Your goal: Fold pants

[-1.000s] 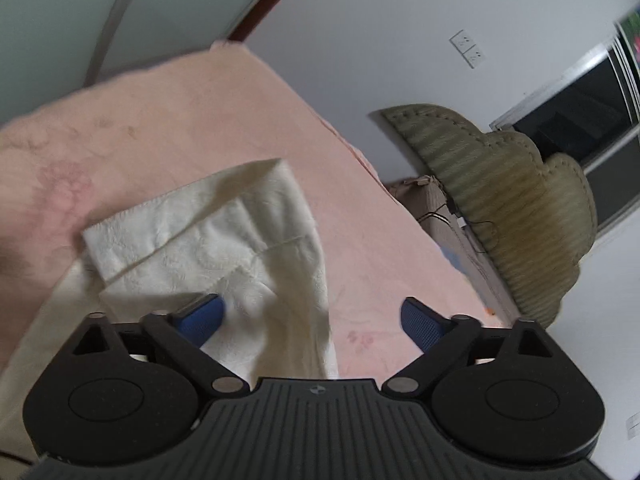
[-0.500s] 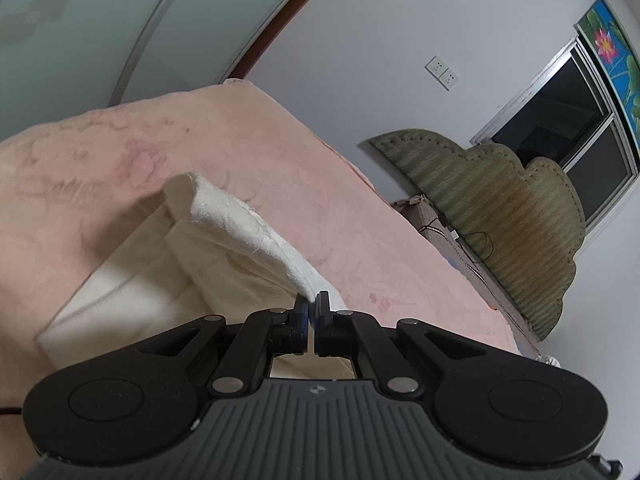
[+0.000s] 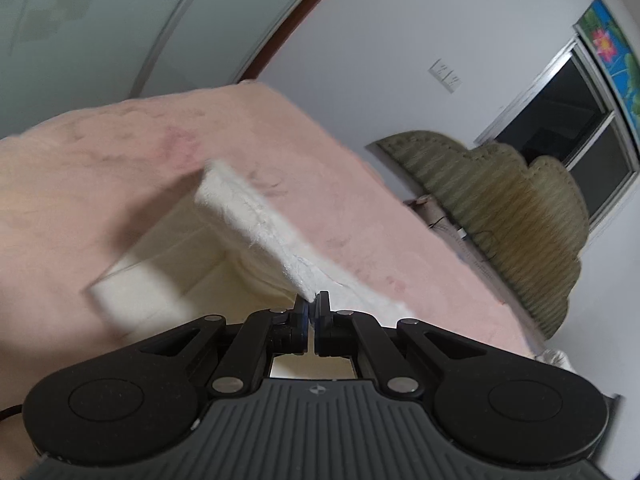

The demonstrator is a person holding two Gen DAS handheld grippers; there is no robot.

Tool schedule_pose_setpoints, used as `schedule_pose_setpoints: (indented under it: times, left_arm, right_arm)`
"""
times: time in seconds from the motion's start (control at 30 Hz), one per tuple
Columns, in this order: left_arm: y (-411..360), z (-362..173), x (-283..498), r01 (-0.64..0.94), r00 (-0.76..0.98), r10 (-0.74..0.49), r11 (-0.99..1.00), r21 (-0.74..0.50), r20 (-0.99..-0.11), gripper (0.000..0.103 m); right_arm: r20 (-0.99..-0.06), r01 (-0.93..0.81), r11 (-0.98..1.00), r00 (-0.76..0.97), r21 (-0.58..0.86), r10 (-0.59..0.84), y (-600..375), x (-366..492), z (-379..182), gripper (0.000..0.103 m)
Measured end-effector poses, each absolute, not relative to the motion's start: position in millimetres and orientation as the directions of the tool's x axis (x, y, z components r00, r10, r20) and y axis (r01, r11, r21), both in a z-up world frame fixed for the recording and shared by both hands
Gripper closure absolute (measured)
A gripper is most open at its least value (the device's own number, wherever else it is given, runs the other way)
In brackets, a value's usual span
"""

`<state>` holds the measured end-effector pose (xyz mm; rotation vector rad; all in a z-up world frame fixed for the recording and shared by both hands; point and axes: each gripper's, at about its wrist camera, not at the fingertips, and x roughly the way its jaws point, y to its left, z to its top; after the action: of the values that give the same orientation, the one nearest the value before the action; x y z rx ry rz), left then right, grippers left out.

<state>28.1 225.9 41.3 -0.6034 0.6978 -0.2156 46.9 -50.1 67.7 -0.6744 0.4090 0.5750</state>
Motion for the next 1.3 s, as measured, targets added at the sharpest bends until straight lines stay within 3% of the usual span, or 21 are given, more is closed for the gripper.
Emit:
schedule_pose_setpoints:
  times: [0.23,0.47,0.5,0.57,0.7,0.77,0.83,0.9,0.97,1.07,1.2,1.3]
  left_arm:
    - [243,5,22,-0.130,0.658,-0.336,0.831,-0.541,-0.674,0.102]
    - [236,14,23,-0.125,0.645,-0.284,0.877,-0.464,-0.709,0.096]
    - [234,18,22,-0.126,0.649,-0.279,0.878,-0.462,-0.708,0.089]
    - [228,34,15,-0.104,0.676,-0.253,0.897,-0.430,-0.692,0.088]
    - [195,66,10,0.028,0.730,-0.235,0.949,-0.315,-0.642,0.084]
    - [170,72,16,0.141,0.710,-0.303,0.946,-0.293,-0.636,0.069]
    - [141,73,23,0.253,0.688,-0.371,0.928,-0.273,-0.624,0.052]
    - [106,70,28,0.374,0.650,-0.428,0.899,-0.226,-0.628,0.050]
    - [69,64,29,0.505,0.588,-0.490,0.844,-0.182,-0.643,0.046]
    - [19,54,23,0.674,0.523,-0.542,0.736,-0.071,-0.658,0.038]
    - [-32,31,3,0.796,0.507,-0.544,0.594,0.120,-0.669,0.036]
    - [-56,11,-5,0.819,0.518,-0.528,0.534,0.211,-0.673,0.036]
  right_arm:
    - [-0.627,-0.725,0.586,0.655,-0.363,0.422,-31,4,43,0.096]
    - [-0.637,-0.714,0.647,0.634,-0.266,0.438,-38,8,39,0.095]
    - [-0.633,-0.705,0.659,0.640,-0.260,0.435,-41,2,37,0.095]
    - [-0.631,-0.709,0.660,0.636,-0.251,0.444,-47,-6,45,0.091]
    - [-0.596,-0.670,0.738,0.624,-0.076,0.505,-105,-22,71,0.090]
    - [-0.578,-0.561,0.828,0.678,-0.008,0.454,-149,-26,74,0.090]
    - [-0.598,-0.383,0.924,0.737,0.015,0.315,-194,-28,66,0.090]
    - [-0.641,-0.203,0.979,0.748,0.023,0.170,-232,-36,51,0.090]
    - [-0.707,-0.103,0.992,0.696,0.069,0.121,-262,-47,32,0.091]
    - [-0.681,-0.051,0.978,0.710,0.202,0.178,-289,-71,27,0.090]
    - [-0.632,0.077,0.990,0.775,0.115,0.013,-317,-67,48,0.088]
    - [-0.578,0.185,0.978,0.810,0.092,-0.099,-353,-39,64,0.080]
